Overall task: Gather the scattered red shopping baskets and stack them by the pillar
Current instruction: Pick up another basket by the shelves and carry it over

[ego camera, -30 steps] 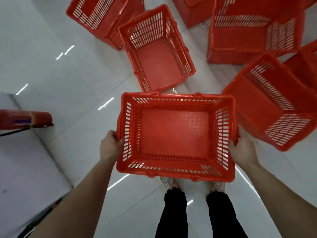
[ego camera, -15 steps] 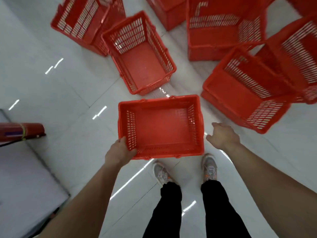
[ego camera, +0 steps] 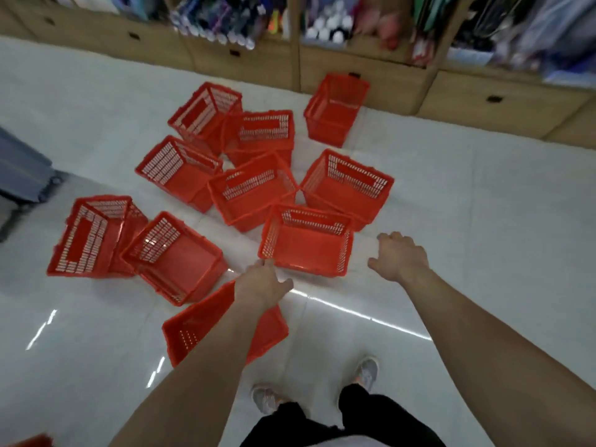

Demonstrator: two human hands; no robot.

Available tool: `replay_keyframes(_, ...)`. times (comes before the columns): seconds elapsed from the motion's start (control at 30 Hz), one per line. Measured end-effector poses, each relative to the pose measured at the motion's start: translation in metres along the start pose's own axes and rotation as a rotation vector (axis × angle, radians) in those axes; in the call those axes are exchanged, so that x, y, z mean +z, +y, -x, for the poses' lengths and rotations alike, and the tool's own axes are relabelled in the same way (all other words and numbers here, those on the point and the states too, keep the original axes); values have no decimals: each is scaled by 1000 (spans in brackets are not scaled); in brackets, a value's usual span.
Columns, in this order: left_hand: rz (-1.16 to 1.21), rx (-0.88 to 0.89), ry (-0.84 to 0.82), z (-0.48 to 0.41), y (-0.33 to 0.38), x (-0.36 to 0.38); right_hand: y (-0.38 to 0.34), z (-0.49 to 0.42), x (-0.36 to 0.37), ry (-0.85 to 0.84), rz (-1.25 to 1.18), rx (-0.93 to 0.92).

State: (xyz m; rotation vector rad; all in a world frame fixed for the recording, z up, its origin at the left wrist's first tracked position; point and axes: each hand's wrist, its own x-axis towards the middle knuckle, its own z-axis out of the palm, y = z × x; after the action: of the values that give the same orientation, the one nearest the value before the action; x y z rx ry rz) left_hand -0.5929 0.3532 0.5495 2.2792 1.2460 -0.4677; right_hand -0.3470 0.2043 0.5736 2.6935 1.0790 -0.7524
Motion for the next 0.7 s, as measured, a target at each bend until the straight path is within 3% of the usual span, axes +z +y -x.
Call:
replay_keyframes(0.27,-97,155,79,-13,206,-30,180,13,-85,106,-86,150)
replay_keyframes(0.5,-246,245,109,-68,314,-54,276,-9,-124,144,-136,243)
replay_keyframes(0.7,-261,295,126,-154,395,-80,334,-81,-160,136,-128,285)
